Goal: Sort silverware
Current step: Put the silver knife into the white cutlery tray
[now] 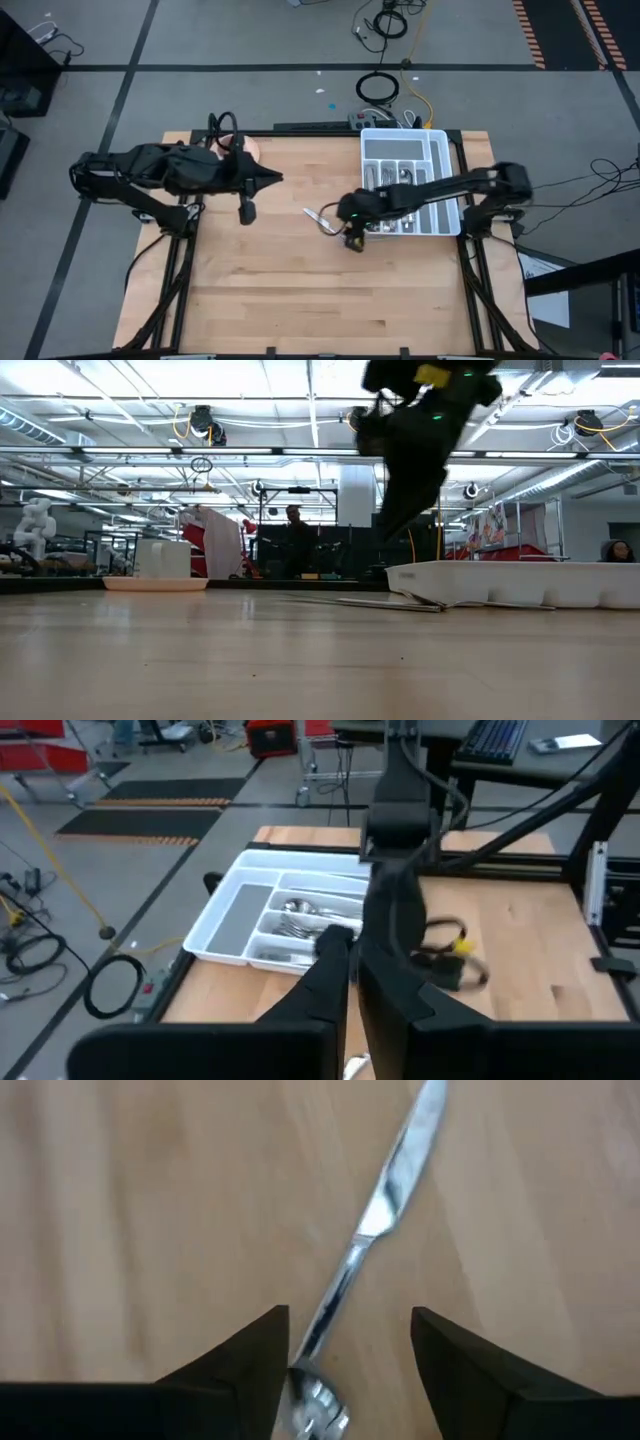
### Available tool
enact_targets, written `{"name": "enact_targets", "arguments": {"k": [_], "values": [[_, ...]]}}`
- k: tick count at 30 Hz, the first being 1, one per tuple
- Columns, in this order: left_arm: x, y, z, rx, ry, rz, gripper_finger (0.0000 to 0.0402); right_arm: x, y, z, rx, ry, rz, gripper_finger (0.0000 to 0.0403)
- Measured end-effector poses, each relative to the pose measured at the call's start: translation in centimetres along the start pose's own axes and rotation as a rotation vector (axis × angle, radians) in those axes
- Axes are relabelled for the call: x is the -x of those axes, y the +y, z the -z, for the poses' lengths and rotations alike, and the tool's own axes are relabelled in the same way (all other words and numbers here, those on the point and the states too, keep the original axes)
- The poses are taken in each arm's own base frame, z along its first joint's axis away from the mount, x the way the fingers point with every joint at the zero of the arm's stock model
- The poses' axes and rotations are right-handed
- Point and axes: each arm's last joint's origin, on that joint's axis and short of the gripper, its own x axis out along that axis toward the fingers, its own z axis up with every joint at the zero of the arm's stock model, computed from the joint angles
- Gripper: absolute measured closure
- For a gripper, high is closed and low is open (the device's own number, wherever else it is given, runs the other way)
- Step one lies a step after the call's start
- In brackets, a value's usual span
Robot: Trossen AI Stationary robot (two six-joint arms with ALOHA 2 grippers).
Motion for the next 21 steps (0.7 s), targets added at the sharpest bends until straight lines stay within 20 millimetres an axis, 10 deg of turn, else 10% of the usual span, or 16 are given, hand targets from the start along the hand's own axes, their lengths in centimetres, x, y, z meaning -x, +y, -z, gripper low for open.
{"name": "enact_targets", "arguments": {"k": [16, 21], "values": [[2.9, 0.3, 0.3, 0.014, -0.013, 0.064, 0.0365, -9.1, 1.1, 0.5, -0.068, 0.249, 0.136, 0.0197], [4.0, 0.8, 0.3, 0.023, -0.036, 0.066, 0.0365, -10.3, 1.0, 1.4, -0.092, 0.334, 0.159, 0.0314]]}}
